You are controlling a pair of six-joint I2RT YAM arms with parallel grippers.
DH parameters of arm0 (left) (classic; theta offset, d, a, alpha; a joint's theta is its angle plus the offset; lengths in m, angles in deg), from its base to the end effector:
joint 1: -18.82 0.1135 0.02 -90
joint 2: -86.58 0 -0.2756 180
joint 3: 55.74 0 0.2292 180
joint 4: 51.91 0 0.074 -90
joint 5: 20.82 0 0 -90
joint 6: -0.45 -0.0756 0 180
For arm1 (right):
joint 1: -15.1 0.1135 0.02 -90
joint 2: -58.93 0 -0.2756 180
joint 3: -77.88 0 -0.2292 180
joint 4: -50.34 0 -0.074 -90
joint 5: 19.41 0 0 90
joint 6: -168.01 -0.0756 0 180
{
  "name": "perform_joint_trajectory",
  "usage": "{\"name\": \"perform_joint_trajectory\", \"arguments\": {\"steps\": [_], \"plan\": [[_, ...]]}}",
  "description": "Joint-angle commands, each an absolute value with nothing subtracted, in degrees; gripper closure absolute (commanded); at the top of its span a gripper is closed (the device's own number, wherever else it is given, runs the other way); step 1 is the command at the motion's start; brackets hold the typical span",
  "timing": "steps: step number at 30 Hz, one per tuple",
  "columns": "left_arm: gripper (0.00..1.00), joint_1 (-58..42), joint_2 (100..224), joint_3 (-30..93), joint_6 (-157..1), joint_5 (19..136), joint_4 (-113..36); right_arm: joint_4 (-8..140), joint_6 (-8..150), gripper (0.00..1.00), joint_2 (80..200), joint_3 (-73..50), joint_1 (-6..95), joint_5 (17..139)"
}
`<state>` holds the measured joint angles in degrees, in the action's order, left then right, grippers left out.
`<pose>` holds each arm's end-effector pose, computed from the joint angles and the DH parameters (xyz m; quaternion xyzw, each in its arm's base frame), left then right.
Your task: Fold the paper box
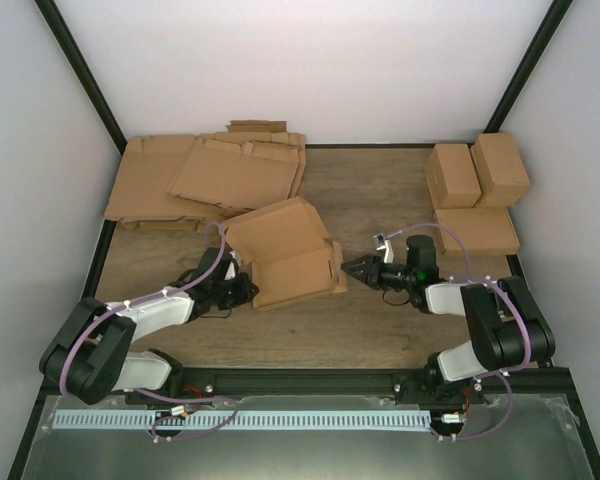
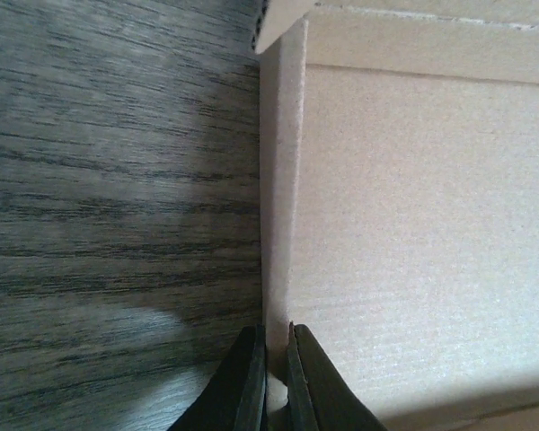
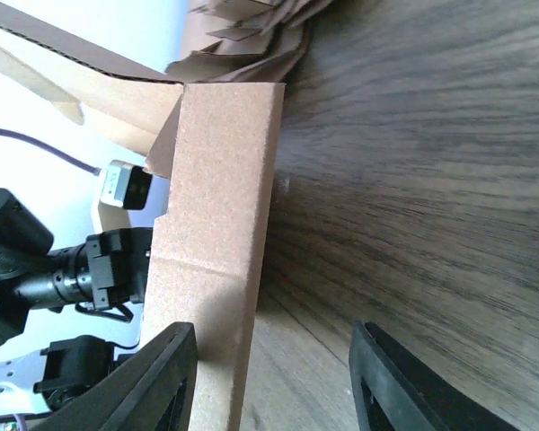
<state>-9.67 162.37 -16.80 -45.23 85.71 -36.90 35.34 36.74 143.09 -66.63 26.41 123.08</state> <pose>0.1886 -0.1268 0.1280 -0.0823 0.9329 -0.3012 0.1796 0.2267 0.1065 0.1490 0.0027 0.8178 0.5370 0.2069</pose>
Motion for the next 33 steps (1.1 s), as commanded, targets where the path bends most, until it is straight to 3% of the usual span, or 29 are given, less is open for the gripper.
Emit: {"name": "perform_joint_trajectory", "arguments": {"steps": [1,8,23,33], "plan": [[0.96,-9.9,161.7,-16.5,-47.0,84.9,-36.2,33.9,35.8,0.49,140.9,-66.6,25.8,127.0],[0.96,-11.1,161.9,-15.9,-47.7,84.2,-35.4,33.5,36.3,0.48,138.6,-66.8,25.8,130.1],[0.96,-18.1,165.6,-9.1,-47.3,74.8,-28.8,40.4,42.1,0.57,135.9,-63.8,26.5,133.6],[0.95,-21.7,167.8,-5.9,-46.1,71.2,-26.9,50.3,47.8,0.61,137.8,-60.7,29.0,125.4]]}}
